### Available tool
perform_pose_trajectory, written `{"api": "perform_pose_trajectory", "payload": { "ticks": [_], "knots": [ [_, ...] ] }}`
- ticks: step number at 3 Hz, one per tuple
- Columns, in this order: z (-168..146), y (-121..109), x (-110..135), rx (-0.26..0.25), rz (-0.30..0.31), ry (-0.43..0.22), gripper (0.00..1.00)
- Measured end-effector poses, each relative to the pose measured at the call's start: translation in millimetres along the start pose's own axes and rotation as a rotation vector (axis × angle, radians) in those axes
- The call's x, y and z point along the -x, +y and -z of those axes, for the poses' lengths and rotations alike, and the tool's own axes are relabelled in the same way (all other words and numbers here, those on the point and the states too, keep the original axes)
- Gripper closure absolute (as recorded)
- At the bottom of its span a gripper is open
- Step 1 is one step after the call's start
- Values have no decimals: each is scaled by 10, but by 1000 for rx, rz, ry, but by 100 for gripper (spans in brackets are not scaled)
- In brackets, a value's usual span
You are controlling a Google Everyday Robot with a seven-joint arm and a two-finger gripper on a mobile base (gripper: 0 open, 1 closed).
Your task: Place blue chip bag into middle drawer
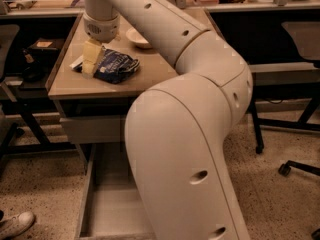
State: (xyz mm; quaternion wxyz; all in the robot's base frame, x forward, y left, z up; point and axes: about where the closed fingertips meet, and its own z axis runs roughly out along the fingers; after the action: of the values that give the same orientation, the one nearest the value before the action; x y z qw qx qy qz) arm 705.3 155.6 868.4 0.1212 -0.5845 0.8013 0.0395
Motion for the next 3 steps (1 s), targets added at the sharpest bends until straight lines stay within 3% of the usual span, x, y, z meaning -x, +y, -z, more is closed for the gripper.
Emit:
{"api": "perform_pose_trajectory", "payload": {
  "ticks": [3],
  "knots": [
    [-284, -230, 88, -19, -17, 17, 0]
  ]
}}
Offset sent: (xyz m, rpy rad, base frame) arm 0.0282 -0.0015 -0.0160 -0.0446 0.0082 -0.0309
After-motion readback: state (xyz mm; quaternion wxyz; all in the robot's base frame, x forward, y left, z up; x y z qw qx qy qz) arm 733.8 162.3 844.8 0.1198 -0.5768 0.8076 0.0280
